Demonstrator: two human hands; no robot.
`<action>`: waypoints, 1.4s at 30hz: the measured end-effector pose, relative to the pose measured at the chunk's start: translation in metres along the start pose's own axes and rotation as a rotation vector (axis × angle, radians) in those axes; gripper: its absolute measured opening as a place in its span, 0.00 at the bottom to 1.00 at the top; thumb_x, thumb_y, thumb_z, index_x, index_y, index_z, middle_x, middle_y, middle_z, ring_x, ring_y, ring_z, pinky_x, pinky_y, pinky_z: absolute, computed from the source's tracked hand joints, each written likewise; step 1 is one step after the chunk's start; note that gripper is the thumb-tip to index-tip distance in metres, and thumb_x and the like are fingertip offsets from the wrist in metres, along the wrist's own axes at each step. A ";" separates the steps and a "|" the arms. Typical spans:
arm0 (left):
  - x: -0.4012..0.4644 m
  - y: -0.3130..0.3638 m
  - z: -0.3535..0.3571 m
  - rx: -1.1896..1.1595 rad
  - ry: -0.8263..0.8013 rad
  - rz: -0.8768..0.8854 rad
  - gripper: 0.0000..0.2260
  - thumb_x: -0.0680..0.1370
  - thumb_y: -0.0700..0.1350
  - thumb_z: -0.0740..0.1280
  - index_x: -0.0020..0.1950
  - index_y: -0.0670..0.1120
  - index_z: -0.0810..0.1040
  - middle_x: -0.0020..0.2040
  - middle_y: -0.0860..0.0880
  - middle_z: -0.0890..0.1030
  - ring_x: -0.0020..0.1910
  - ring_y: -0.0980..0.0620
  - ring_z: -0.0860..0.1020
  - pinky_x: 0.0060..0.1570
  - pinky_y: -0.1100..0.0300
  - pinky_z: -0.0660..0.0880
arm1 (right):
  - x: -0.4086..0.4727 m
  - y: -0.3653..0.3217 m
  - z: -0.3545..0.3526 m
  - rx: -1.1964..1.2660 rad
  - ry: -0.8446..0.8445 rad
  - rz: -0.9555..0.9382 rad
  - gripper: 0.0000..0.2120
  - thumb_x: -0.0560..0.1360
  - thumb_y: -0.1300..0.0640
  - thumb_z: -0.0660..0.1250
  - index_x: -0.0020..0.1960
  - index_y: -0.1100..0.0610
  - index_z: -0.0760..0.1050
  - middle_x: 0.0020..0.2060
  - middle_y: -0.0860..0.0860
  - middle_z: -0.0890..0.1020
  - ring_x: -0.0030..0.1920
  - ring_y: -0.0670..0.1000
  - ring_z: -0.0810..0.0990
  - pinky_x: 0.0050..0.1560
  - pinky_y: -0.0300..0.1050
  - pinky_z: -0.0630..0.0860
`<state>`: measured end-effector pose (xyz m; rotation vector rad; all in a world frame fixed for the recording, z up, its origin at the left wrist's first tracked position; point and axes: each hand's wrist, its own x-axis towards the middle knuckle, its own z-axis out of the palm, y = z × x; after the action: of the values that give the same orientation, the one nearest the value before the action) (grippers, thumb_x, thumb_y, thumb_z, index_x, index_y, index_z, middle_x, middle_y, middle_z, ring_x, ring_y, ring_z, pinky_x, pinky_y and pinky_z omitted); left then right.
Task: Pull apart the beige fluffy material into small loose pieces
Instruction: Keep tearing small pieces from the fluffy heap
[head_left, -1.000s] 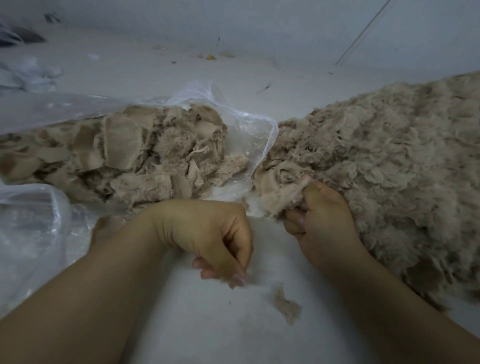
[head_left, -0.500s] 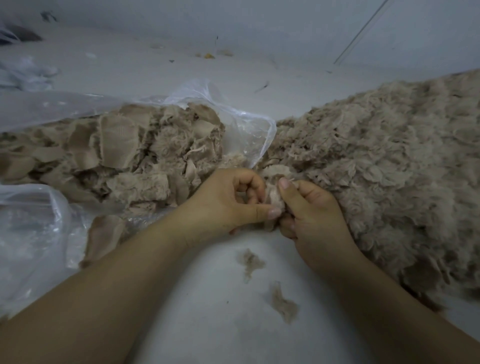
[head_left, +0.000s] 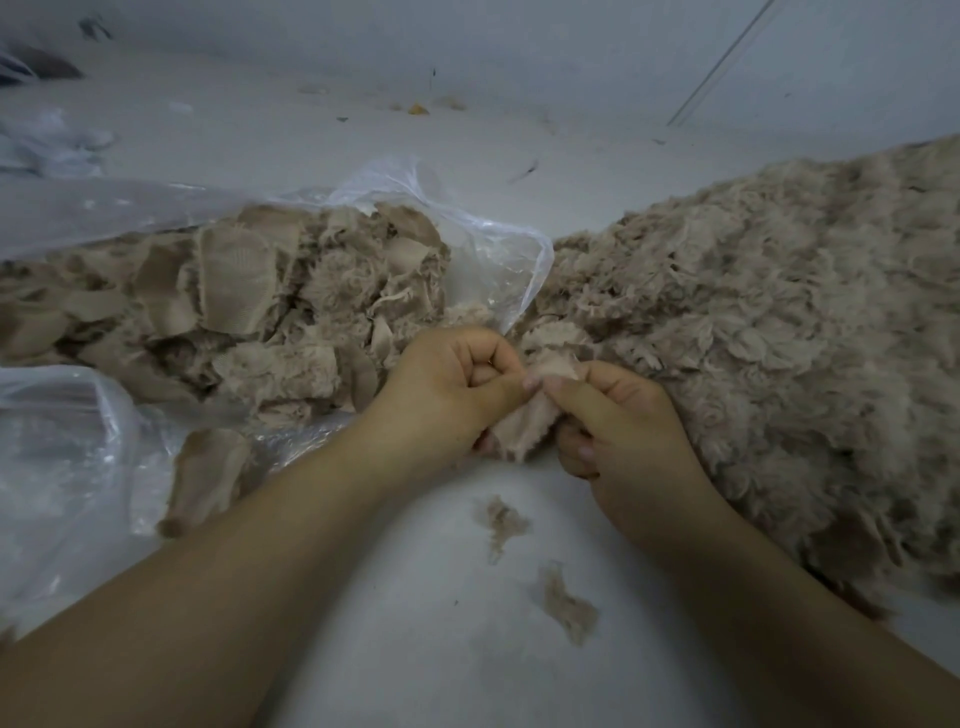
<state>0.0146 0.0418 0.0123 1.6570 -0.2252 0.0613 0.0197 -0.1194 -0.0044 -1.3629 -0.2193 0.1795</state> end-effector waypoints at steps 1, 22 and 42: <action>0.001 0.000 -0.001 -0.019 0.022 0.006 0.10 0.78 0.39 0.69 0.37 0.42 0.77 0.21 0.44 0.72 0.15 0.54 0.66 0.17 0.68 0.62 | 0.000 -0.001 0.001 0.025 0.012 0.018 0.20 0.78 0.64 0.63 0.29 0.52 0.77 0.22 0.49 0.65 0.21 0.44 0.58 0.21 0.35 0.56; 0.006 0.000 -0.009 -0.192 0.121 -0.011 0.14 0.82 0.43 0.61 0.37 0.43 0.73 0.21 0.44 0.71 0.14 0.49 0.61 0.17 0.69 0.58 | 0.001 0.002 -0.002 0.071 -0.021 0.014 0.16 0.79 0.56 0.63 0.35 0.55 0.83 0.21 0.43 0.67 0.21 0.43 0.56 0.22 0.35 0.55; 0.004 -0.002 -0.003 -0.171 0.057 -0.060 0.12 0.78 0.39 0.68 0.35 0.45 0.75 0.22 0.44 0.75 0.14 0.51 0.67 0.18 0.69 0.62 | 0.003 0.006 -0.003 0.076 0.001 0.024 0.17 0.80 0.53 0.62 0.38 0.63 0.75 0.22 0.45 0.61 0.22 0.43 0.57 0.23 0.33 0.56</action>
<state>0.0191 0.0444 0.0111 1.4885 -0.1338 0.0431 0.0231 -0.1209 -0.0104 -1.2909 -0.1938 0.2052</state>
